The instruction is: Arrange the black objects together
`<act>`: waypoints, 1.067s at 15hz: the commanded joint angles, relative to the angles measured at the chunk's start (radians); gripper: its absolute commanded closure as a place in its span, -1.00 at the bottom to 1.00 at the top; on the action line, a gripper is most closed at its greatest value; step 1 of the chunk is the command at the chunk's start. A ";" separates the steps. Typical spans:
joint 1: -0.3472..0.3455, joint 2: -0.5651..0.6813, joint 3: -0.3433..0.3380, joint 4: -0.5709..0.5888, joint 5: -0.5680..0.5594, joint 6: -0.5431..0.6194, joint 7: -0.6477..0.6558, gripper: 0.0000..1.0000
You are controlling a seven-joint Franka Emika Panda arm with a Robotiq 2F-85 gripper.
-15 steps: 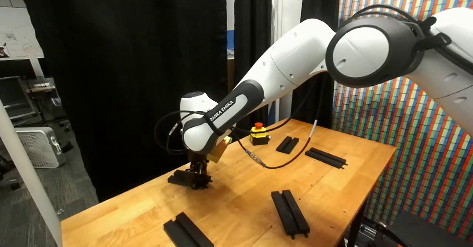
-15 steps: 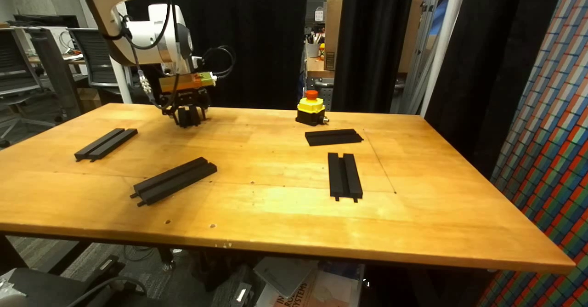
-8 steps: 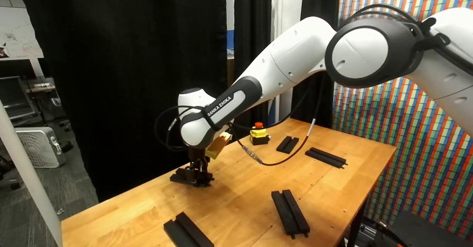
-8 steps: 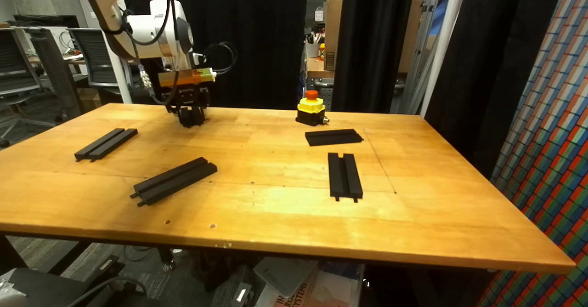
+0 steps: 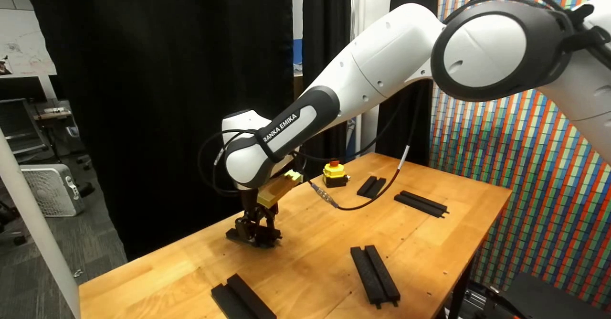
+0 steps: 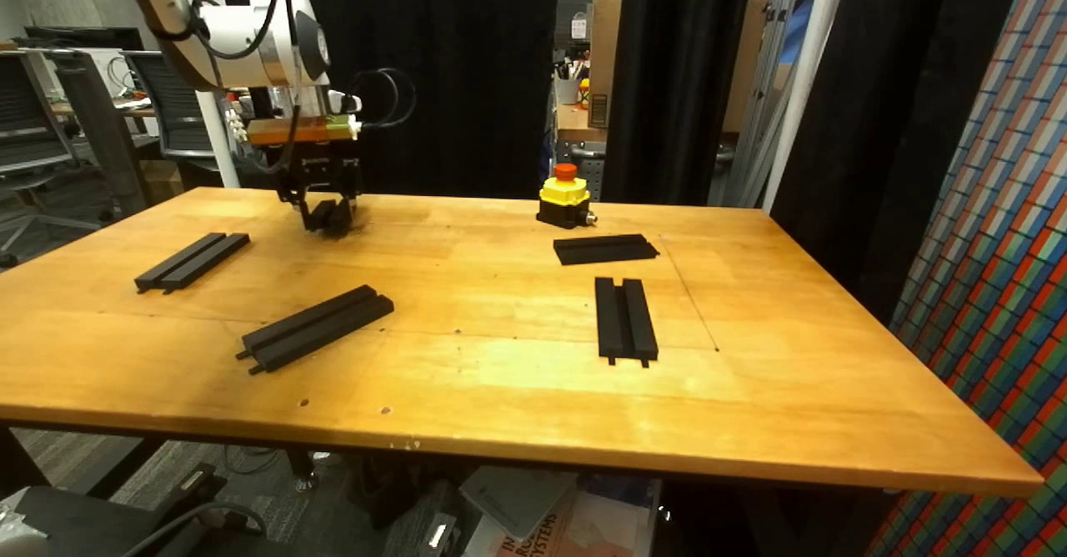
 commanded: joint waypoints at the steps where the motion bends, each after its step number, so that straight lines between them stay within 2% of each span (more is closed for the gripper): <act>1: 0.026 -0.143 -0.004 -0.167 0.049 -0.004 0.084 0.10; 10: 0.031 -0.416 0.079 -0.543 0.230 0.122 0.151 0.10; 16: 0.037 -0.454 0.136 -0.664 0.365 0.280 0.153 0.10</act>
